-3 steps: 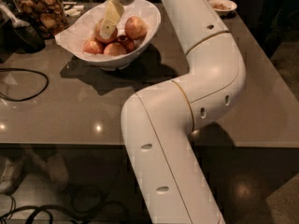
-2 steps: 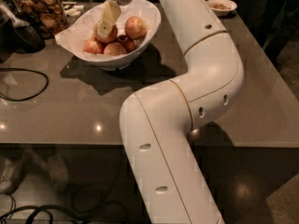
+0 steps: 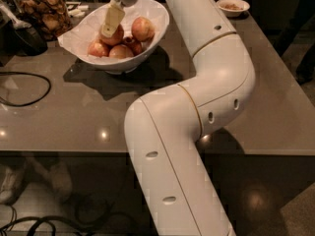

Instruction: Pick apple from white bowl

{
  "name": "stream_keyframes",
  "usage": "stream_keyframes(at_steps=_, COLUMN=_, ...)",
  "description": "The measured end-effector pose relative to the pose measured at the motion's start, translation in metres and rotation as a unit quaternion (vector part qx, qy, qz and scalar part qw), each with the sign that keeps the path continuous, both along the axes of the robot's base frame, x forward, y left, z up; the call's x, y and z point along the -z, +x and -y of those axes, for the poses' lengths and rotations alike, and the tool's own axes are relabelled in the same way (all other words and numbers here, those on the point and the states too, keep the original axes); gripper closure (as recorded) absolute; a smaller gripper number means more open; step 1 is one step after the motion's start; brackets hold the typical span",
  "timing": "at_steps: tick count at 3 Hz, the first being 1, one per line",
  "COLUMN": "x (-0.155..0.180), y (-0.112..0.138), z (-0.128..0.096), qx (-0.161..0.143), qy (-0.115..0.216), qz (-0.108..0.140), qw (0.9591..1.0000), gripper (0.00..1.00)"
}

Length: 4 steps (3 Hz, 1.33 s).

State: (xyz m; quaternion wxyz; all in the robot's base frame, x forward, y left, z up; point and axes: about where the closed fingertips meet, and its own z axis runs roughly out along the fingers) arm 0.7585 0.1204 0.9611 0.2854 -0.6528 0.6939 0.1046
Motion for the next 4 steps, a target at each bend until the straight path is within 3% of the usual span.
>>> stream_keyframes(at_steps=2, x=0.014, y=-0.008, z=-0.011, qx=-0.025, qy=0.002, qz=-0.021, qw=0.9995, gripper=0.31)
stream_keyframes(at_steps=4, x=0.021, y=-0.008, z=-0.012, qx=-0.029, qy=0.005, qz=-0.029, qw=0.9992, gripper=0.35)
